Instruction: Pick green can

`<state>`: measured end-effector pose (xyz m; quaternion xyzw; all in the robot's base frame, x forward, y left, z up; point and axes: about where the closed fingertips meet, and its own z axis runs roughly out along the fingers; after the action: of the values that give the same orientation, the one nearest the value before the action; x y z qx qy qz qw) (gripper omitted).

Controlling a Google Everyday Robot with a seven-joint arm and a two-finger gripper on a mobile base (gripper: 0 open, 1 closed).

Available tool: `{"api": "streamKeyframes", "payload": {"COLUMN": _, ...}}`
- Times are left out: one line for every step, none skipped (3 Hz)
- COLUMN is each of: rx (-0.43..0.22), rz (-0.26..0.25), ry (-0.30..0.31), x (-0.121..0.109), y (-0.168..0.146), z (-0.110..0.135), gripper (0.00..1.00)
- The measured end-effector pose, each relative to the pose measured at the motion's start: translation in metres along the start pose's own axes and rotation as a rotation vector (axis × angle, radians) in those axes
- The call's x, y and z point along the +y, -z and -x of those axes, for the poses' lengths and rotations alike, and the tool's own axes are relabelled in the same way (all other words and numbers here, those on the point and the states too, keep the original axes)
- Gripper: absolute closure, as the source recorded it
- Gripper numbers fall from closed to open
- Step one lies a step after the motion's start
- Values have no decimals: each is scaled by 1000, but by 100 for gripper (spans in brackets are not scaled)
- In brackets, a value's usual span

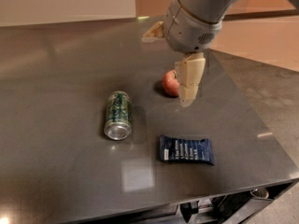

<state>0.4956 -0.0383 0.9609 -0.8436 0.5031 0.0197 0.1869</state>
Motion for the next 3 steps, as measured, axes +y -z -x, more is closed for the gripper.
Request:
{"api": "streamKeyframes", "payload": {"rx": 15, "rz": 32, "ry": 169, "x": -10, "y": -23, "z": 27, "gripper": 0}}
{"api": "streamKeyframes", "payload": {"rx": 39, "rz": 77, "ry": 333, "x": -17, "y": -49, "z": 46, "gripper": 0}}
{"api": "streamKeyframes", "payload": {"rx": 53, "rz": 123, "ry": 460, "x": -19, "y": -69, "z": 56, "gripper": 0}}
